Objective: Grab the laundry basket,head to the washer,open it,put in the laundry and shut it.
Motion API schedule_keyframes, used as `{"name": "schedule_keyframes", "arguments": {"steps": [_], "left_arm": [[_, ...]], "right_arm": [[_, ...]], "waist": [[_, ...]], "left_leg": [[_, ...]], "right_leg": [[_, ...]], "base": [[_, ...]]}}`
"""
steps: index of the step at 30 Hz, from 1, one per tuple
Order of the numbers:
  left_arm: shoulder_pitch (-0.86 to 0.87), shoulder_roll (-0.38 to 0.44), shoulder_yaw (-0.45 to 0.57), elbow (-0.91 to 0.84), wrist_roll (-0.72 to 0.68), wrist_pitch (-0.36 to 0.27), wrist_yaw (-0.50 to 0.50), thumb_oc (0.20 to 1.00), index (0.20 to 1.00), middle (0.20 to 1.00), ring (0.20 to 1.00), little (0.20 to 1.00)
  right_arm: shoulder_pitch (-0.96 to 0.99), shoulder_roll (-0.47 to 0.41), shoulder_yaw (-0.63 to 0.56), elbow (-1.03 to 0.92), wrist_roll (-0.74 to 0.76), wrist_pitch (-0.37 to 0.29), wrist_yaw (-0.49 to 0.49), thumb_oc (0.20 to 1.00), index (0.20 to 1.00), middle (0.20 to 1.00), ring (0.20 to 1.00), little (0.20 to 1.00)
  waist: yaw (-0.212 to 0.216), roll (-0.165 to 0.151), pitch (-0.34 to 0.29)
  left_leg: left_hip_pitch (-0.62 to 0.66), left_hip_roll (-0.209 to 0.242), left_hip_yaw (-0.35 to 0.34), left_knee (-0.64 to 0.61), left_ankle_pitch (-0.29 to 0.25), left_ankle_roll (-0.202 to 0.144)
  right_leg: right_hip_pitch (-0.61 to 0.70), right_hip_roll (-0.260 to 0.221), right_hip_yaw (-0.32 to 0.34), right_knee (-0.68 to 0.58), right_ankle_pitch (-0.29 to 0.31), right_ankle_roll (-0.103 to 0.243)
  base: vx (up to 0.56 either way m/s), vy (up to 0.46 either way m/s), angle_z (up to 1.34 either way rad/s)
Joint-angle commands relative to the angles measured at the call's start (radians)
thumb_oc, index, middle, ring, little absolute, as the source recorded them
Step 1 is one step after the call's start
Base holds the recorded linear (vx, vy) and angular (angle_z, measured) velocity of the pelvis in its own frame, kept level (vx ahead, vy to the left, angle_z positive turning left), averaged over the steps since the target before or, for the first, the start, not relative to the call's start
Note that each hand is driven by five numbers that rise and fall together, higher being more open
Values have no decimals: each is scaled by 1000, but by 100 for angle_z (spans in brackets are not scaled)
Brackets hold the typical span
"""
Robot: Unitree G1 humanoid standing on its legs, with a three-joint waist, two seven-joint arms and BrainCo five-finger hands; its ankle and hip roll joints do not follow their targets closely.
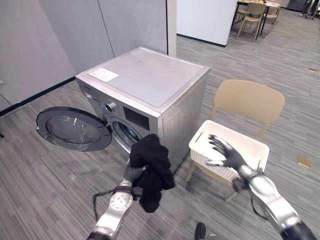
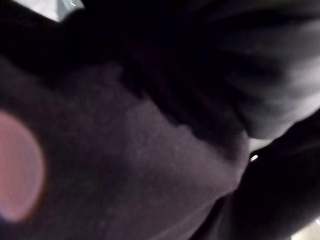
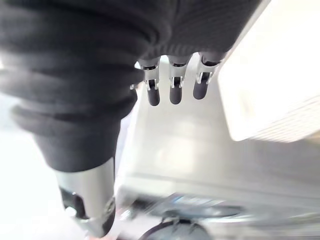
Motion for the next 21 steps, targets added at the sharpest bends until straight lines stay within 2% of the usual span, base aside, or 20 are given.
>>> {"name": "schedule_keyframes", "arguments": {"steps": [1, 2, 6, 8, 10, 12, 13, 16, 17, 19, 21], "left_arm": [[-4, 30, 63, 61, -9, -30, -27, 200, 200, 200, 200, 200], [40, 18, 117, 118, -20, -20, -39, 200, 200, 200, 200, 200], [64, 16, 169, 190, -16, -1, -35, 200, 200, 200, 200, 200], [16, 27, 178, 262, -23, 5, -6, 200, 200, 200, 200, 200], [-2, 30, 172, 276, -25, 6, 1, 200, 200, 200, 200, 200], [-23, 25, 164, 268, -43, 5, 16, 200, 200, 200, 200, 200], [-29, 22, 160, 267, -47, 5, 19, 200, 200, 200, 200, 200], [-49, 13, 130, 267, -51, 8, 13, 200, 200, 200, 200, 200], [-50, 13, 130, 267, -51, 9, 13, 200, 200, 200, 200, 200], [-65, 14, 114, 262, -51, 16, 6, 200, 200, 200, 200, 200], [-71, 13, 99, 259, -50, 18, -2, 200, 200, 200, 200, 200]], "right_arm": [[-35, 37, -2, 114, -149, -21, 4, 1000, 1000, 1000, 1000, 1000], [-7, 61, -25, 213, -190, -11, 5, 1000, 1000, 1000, 1000, 1000], [-23, 85, -28, 341, -217, -5, -3, 1000, 1000, 1000, 1000, 1000], [-82, 85, -10, 421, -235, -2, -39, 1000, 1000, 1000, 1000, 1000], [-96, 84, -5, 433, -242, -1, -50, 1000, 1000, 1000, 1000, 1000], [-114, 70, 8, 439, -265, 2, -71, 1000, 1000, 1000, 1000, 1000], [-116, 64, 12, 440, -276, 7, -77, 1000, 1000, 1000, 1000, 1000], [-120, 57, 15, 443, -293, 16, -95, 1000, 1000, 1000, 1000, 1000], [-121, 57, 15, 444, -293, 16, -95, 1000, 1000, 1000, 1000, 1000], [-113, 59, 2, 447, -305, 25, -104, 1000, 1000, 1000, 1000, 1000], [-114, 64, -3, 462, -314, 29, -105, 1000, 1000, 1000, 1000, 1000]], "waist": [[-15, -30, 8], [-11, -29, 13], [0, -29, 32], [22, -34, 90], [25, -37, 99], [33, -36, 118], [31, -37, 118], [17, -36, 120], [16, -36, 120], [1, -30, 113], [-4, -22, 102]], "left_leg": [[-48, -14, -46, -27, 16, -32], [-41, -14, -48, -27, 15, -30], [-56, -15, -58, -9, 24, -28], [-155, -15, -76, 86, 20, -35], [-195, -14, -70, 111, 24, -40], [-240, 1, -26, 148, 27, -48], [-232, 19, 4, 144, 10, -59], [-215, 76, 89, 130, 25, -60], [-216, 76, 87, 130, 26, -60], [-205, 100, 146, 108, 35, -59], [-200, 91, 154, 98, 33, -53]], "right_leg": [[125, -13, 48, 19, -189, 80], [133, -10, 48, 19, -196, 78], [126, -7, 50, 22, -198, 71], [94, -21, 31, 26, -194, 66], [79, -28, 9, 20, -190, 65], [67, -45, -44, 9, -186, 66], [71, -53, -58, 8, -197, 74], [81, -93, -145, 32, -193, 80], [82, -93, -148, 33, -194, 81], [88, -119, -202, 61, -205, 82], [108, -140, -237, 75, -210, 90]], "base": [[-1, -27, -17], [-3, -23, -11], [-49, -18, 0], [-238, -33, 6], [-152, -8, 46], [-109, 30, 82], [0, 91, 37], [88, 176, 93], [62, 130, 108], [110, 176, 137], [186, 256, 91]]}}
